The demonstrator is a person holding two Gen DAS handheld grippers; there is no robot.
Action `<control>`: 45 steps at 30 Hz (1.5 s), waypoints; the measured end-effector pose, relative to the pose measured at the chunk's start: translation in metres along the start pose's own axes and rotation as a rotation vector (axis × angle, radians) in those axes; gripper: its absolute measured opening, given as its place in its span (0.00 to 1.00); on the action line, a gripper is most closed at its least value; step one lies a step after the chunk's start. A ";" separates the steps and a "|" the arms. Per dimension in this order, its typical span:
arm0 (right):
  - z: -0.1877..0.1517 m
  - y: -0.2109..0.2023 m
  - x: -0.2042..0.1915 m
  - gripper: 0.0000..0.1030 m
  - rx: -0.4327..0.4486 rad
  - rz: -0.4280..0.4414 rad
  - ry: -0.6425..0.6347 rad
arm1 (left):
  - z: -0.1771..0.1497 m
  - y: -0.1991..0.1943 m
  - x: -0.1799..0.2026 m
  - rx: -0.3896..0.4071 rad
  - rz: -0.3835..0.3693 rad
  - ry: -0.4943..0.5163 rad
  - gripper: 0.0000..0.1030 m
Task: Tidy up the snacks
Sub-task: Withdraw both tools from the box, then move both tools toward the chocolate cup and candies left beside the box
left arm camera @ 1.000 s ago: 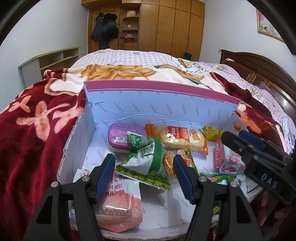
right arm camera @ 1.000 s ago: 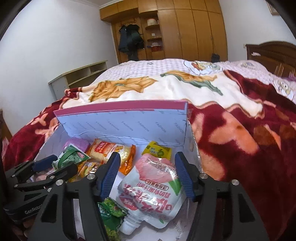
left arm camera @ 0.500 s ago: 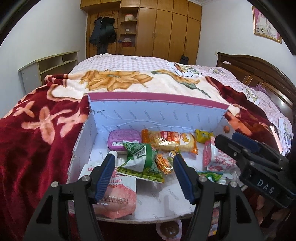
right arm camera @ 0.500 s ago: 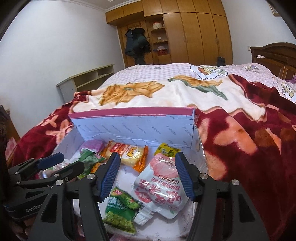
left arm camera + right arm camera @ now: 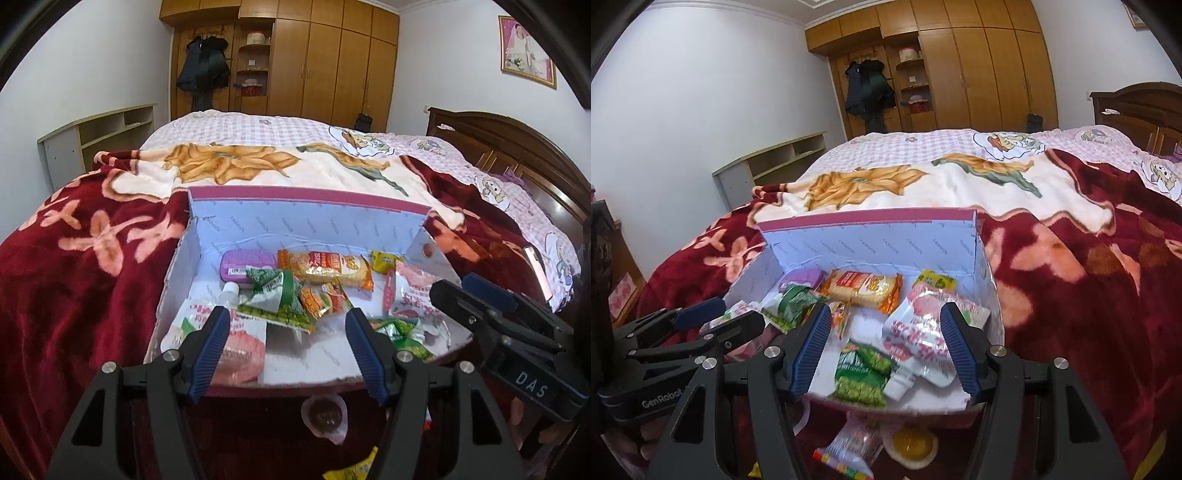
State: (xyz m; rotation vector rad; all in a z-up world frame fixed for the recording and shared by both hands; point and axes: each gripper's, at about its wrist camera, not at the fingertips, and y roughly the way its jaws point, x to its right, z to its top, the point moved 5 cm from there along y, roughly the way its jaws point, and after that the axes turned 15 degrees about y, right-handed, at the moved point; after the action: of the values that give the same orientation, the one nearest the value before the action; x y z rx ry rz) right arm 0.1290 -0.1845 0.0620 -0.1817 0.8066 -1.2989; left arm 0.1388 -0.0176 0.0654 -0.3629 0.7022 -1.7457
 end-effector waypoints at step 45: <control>-0.076 -0.020 0.046 0.61 -0.141 0.001 0.129 | -0.076 0.018 0.039 -0.133 -0.061 -0.022 0.62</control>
State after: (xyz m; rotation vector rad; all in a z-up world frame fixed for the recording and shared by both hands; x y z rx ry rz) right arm 0.0685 -0.2086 -0.0016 -0.2113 1.0087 -1.2631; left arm 0.0970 -0.0373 -0.0093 -0.4981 0.8007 -1.7539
